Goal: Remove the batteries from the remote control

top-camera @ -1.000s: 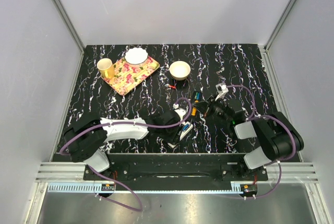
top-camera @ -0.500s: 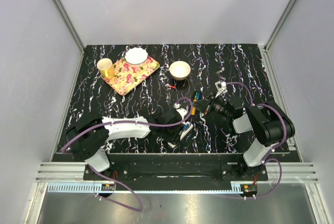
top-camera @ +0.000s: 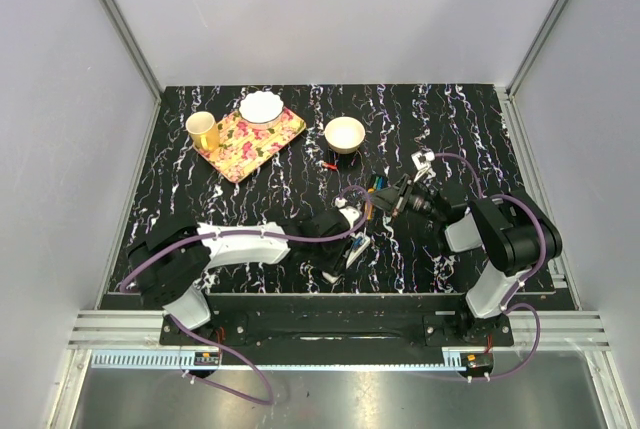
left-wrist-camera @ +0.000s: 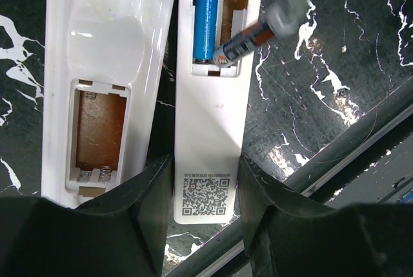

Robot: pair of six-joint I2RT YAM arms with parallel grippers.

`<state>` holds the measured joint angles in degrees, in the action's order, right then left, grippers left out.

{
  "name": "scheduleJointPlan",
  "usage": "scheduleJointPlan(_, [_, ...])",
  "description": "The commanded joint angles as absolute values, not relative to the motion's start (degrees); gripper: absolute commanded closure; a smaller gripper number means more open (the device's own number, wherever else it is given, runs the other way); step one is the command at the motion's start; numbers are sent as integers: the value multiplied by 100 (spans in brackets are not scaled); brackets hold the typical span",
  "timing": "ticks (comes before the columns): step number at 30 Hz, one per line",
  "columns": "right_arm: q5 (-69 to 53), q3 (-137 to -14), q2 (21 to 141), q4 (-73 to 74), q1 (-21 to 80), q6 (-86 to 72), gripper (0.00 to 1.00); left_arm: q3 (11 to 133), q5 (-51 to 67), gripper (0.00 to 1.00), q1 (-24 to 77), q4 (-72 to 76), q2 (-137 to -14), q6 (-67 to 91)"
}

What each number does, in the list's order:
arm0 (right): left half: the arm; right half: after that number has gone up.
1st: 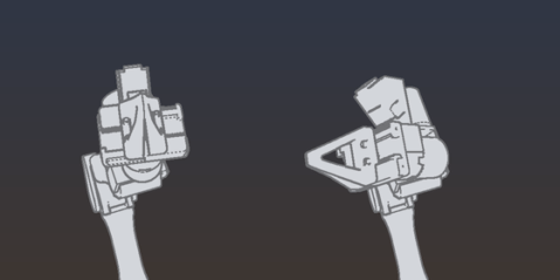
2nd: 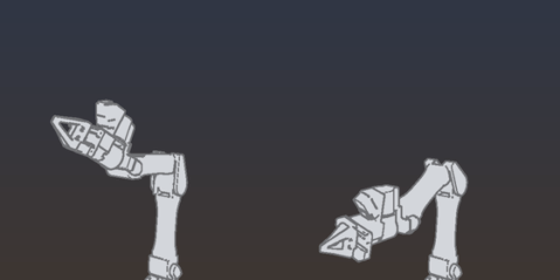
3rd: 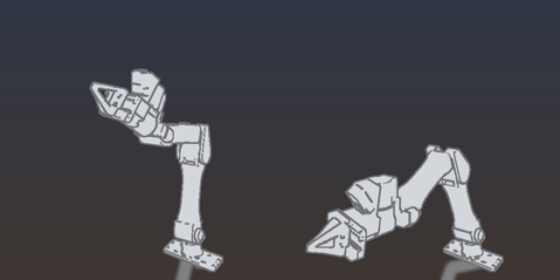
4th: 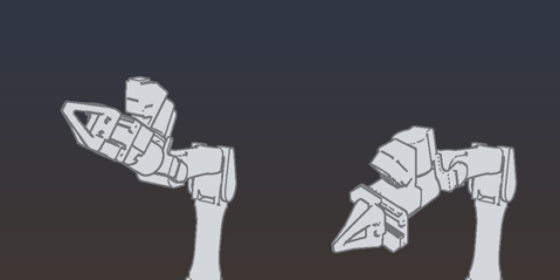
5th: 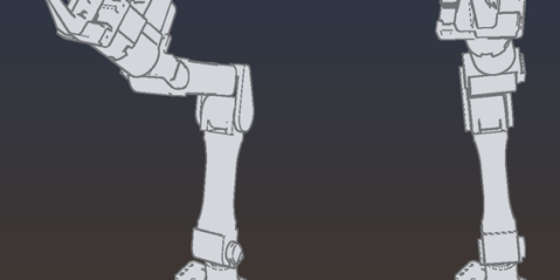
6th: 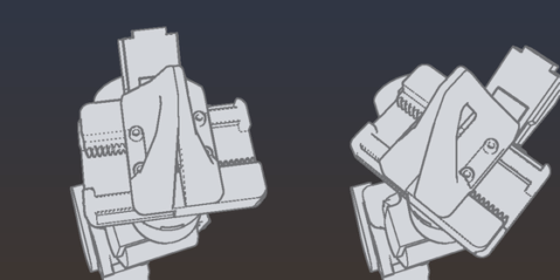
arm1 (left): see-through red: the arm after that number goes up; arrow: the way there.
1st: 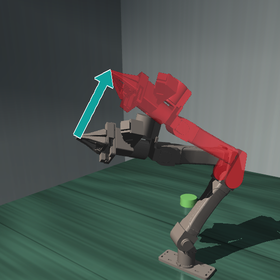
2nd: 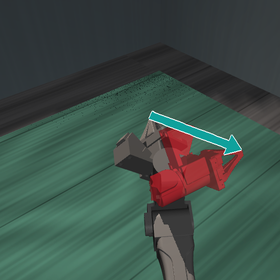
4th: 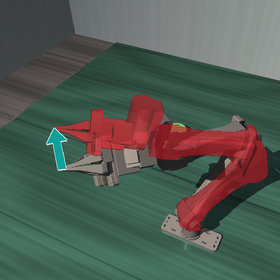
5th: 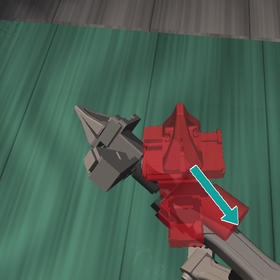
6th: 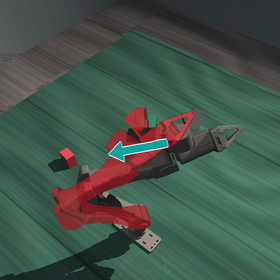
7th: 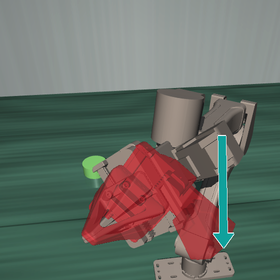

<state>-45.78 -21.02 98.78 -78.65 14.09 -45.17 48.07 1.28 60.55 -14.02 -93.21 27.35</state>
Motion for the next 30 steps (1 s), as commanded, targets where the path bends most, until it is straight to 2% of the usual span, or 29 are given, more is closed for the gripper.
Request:
scheduleJointPlan(1, [-5291, -2048, 9967, -7901, 1556, -4922, 100, 4544, -325, 100, 6003, -1143, -10090, 2909])
scheduleJointPlan(11, [-5309, -2065, 9967, -7884, 1547, -4939, 100, 4544, -334, 100, 6003, -1151, -10090, 2909])
scheduleJointPlan(19, [-4949, -2030, 9633, -7261, 1564, -4588, 100, 4553, -360, 100, 6003, -1187, -10081, 2927])
scheduleJointPlan(25, [-4211, -1934, 9019, -6435, 1547, -4149, 100, 4553, -378, 100, 6003, -1195, -10063, 2944])
scheduleJointPlan(30, [-3412, -1741, 8063, -5680, 1556, -3877, 100, 4632, -457, 100, 6020, -1371, -10002, 3067])
